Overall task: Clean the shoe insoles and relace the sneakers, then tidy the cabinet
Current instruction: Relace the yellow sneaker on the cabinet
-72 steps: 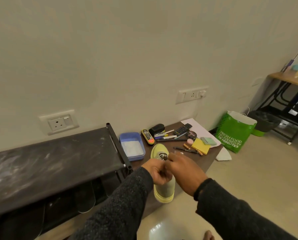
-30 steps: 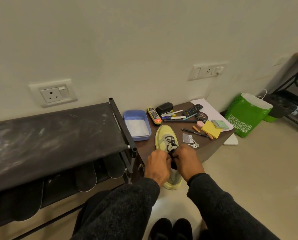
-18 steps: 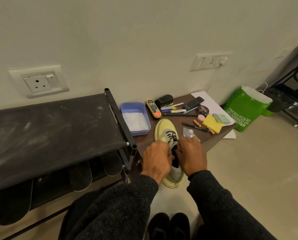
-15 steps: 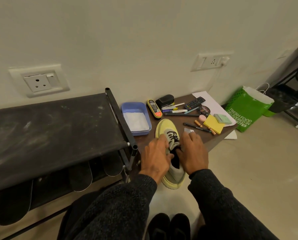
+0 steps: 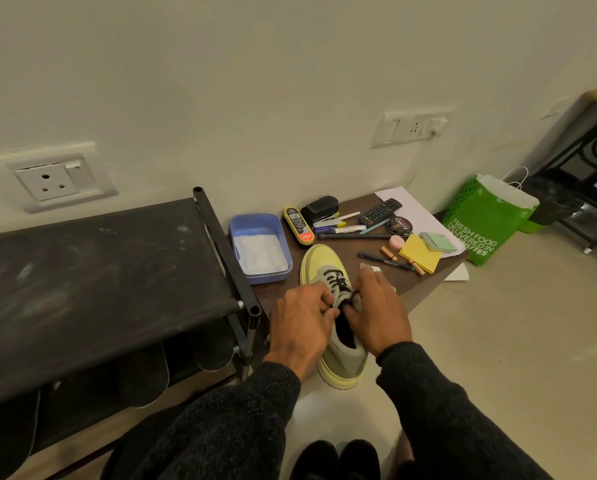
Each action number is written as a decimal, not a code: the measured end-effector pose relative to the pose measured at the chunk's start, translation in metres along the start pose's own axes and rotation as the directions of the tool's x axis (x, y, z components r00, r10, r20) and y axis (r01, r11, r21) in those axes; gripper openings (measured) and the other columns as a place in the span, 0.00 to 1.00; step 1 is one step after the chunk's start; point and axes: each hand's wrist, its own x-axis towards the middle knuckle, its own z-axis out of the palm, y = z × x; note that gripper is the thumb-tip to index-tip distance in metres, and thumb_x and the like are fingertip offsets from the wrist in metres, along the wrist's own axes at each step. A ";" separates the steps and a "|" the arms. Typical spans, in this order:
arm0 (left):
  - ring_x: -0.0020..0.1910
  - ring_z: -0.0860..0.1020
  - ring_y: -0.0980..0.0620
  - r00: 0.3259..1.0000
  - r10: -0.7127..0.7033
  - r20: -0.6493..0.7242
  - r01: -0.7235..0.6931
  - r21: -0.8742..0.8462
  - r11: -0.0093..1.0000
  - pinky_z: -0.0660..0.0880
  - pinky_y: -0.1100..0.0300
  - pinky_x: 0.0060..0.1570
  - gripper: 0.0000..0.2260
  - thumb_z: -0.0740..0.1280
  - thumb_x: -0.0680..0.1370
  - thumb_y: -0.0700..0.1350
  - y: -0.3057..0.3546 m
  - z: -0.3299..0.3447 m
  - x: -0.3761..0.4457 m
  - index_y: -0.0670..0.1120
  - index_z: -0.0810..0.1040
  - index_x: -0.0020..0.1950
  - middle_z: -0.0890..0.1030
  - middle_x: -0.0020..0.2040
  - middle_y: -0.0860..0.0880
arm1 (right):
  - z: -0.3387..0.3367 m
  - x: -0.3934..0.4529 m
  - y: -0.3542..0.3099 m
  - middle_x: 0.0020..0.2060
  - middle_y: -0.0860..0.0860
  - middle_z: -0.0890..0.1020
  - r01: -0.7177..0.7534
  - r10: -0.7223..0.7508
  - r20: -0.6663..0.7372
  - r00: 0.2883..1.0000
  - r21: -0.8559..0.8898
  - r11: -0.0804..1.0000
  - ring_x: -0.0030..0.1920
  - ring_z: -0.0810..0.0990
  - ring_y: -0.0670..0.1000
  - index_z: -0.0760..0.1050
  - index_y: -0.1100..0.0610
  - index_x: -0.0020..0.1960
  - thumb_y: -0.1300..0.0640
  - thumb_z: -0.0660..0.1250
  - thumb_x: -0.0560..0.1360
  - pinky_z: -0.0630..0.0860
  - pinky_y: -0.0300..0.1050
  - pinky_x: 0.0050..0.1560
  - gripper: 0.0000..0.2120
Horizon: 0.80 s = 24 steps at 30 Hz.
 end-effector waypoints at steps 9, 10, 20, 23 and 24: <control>0.51 0.80 0.48 0.999 0.038 -0.030 -0.032 0.169 0.985 0.76 0.51 0.44 0.17 0.71 0.77 0.52 0.015 0.012 0.005 0.56 0.68 0.61 0.80 0.52 0.53 | -0.027 -0.054 0.011 0.50 0.36 0.69 0.043 -0.069 0.109 0.992 0.227 0.973 0.52 0.73 0.44 0.78 0.44 0.56 0.40 0.68 0.76 0.77 0.42 0.49 0.12; 0.51 0.80 0.47 0.999 0.036 -0.026 -0.030 0.183 0.983 0.76 0.51 0.45 0.17 0.71 0.77 0.52 0.015 0.014 0.007 0.56 0.68 0.61 0.80 0.53 0.52 | -0.030 -0.058 0.011 0.49 0.34 0.69 0.048 -0.091 0.195 0.977 0.214 0.976 0.54 0.72 0.47 0.79 0.44 0.56 0.38 0.66 0.76 0.77 0.46 0.52 0.13; 0.56 0.78 0.46 0.987 -0.079 0.139 0.072 0.055 0.996 0.77 0.50 0.54 0.27 0.77 0.71 0.48 0.024 0.012 0.011 0.57 0.64 0.62 0.78 0.60 0.50 | -0.025 -0.061 -0.001 0.59 0.55 0.72 0.072 -0.050 0.432 0.900 -0.033 0.997 0.50 0.77 0.53 0.71 0.47 0.71 0.50 0.69 0.77 0.74 0.41 0.50 0.23; 0.56 0.77 0.49 0.979 0.025 0.203 -0.038 0.061 0.997 0.75 0.56 0.53 0.21 0.72 0.76 0.43 0.029 -0.009 -0.005 0.57 0.68 0.64 0.77 0.59 0.51 | -0.044 -0.061 -0.003 0.55 0.54 0.76 0.077 -0.066 0.397 0.915 -0.012 0.997 0.47 0.78 0.54 0.73 0.48 0.66 0.51 0.69 0.77 0.78 0.46 0.49 0.18; 0.56 0.77 0.49 0.965 0.056 0.257 -0.080 0.086 0.993 0.74 0.57 0.52 0.20 0.69 0.77 0.41 0.031 -0.020 -0.012 0.57 0.71 0.65 0.77 0.59 0.51 | -0.056 -0.063 -0.008 0.53 0.54 0.77 0.087 -0.068 0.398 0.915 -0.030 0.996 0.47 0.77 0.53 0.74 0.49 0.64 0.51 0.69 0.77 0.77 0.46 0.48 0.16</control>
